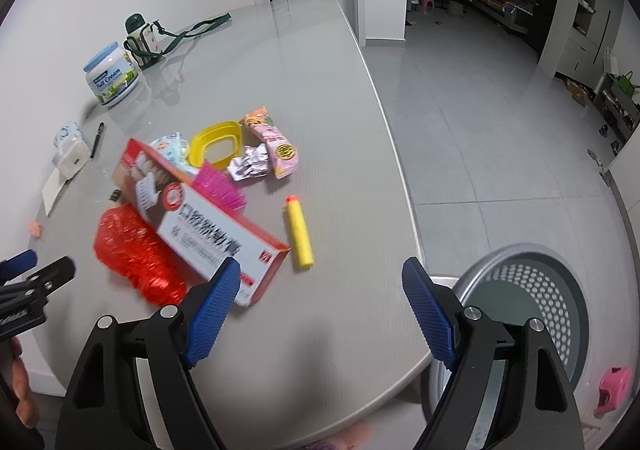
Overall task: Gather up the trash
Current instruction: 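Grasp the yellow foam dart with the right tool while the left tool grasps the red plastic bag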
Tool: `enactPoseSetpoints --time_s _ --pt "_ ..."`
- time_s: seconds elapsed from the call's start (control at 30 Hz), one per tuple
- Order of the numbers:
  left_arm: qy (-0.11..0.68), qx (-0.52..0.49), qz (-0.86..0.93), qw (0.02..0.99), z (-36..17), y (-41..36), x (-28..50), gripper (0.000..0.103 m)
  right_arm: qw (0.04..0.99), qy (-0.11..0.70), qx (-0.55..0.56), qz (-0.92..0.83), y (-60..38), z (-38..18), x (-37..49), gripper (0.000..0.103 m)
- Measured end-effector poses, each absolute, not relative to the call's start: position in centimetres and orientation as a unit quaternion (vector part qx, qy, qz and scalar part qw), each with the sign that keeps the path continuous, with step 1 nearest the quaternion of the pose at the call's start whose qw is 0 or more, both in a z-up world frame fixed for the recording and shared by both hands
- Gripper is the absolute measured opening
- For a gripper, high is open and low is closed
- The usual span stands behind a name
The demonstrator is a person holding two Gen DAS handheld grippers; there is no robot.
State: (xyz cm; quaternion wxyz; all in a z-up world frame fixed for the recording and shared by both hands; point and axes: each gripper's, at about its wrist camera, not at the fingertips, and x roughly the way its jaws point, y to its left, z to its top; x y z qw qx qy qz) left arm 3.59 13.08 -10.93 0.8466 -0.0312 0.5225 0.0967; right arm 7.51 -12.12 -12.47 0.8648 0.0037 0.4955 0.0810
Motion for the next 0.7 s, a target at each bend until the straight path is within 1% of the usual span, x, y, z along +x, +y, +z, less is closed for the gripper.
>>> enactPoseSetpoints --time_s 0.2,0.5,0.7 --pt "0.511 -0.042 0.108 0.852 -11.9 12.4 3.9 0.097 0.860 0.502 -0.012 0.090 -12.3 -14.6 10.1 0.079" --pt "0.515 -0.045 0.110 0.849 -13.2 11.0 4.7 0.097 0.843 0.523 -0.041 0.117 -11.9 -17.8 13.8 0.079" --pt "0.509 -0.053 0.119 0.851 -13.5 10.8 4.5 0.097 0.832 0.533 -0.066 0.135 -11.0 -18.9 15.3 0.079"
